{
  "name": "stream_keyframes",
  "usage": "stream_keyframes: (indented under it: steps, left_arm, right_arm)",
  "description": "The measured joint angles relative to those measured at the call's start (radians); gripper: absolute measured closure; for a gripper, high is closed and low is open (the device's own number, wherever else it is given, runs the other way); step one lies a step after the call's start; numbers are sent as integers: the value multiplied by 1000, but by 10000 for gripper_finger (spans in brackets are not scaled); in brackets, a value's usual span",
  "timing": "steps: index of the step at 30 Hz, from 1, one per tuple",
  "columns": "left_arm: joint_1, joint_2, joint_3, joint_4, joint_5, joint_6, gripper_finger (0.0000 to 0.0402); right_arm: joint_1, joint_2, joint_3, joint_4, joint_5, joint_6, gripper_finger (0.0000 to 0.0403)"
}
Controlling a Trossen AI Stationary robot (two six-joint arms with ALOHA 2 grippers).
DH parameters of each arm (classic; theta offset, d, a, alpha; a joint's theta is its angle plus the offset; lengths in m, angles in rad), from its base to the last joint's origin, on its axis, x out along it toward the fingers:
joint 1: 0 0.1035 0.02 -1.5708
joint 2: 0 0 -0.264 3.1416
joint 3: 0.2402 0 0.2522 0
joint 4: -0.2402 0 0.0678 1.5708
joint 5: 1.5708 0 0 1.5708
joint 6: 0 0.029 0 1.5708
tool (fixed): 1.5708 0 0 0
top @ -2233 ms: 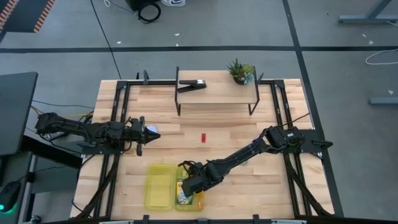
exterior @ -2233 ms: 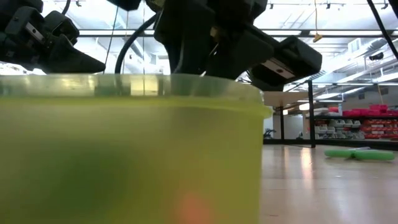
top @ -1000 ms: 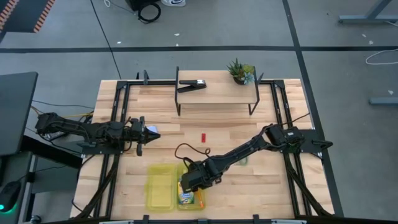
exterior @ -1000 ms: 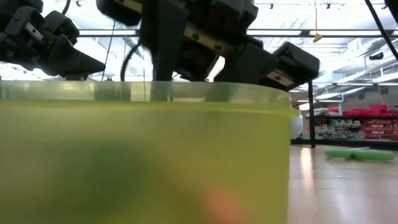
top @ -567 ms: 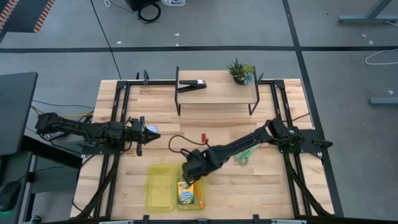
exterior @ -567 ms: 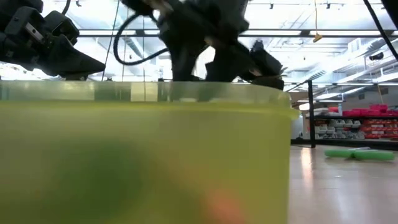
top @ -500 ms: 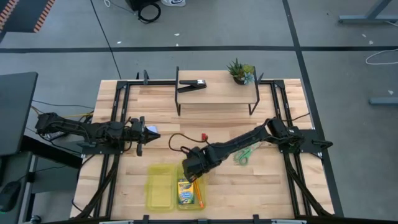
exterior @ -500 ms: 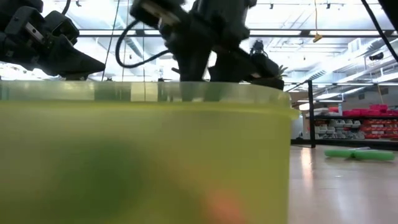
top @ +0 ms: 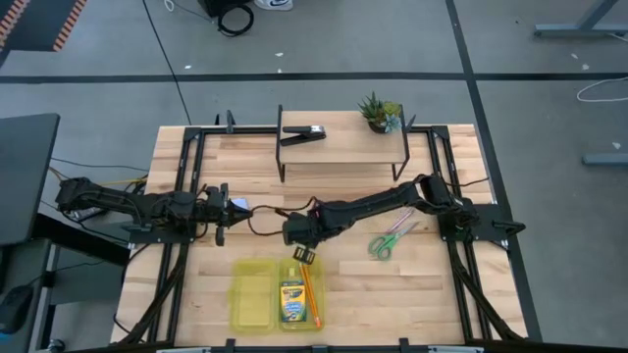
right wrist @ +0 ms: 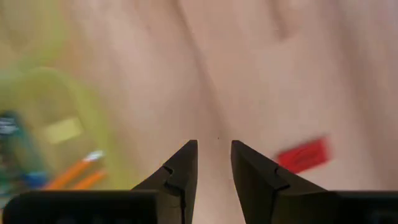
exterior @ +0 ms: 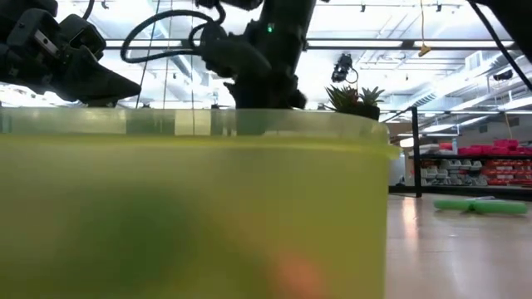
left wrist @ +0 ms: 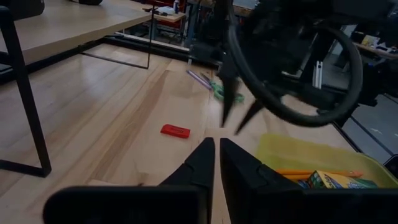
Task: Pack school essentials
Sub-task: Put the blue sticky note into the yellow supply box
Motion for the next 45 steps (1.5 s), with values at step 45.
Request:
stream_keyframes:
  steps: [45]
  left_arm:
    - [22, 8, 7, 99, -31, -193, 380]
  right_arm:
    - [-109, -985, -1311, 1126, 18, -328, 299]
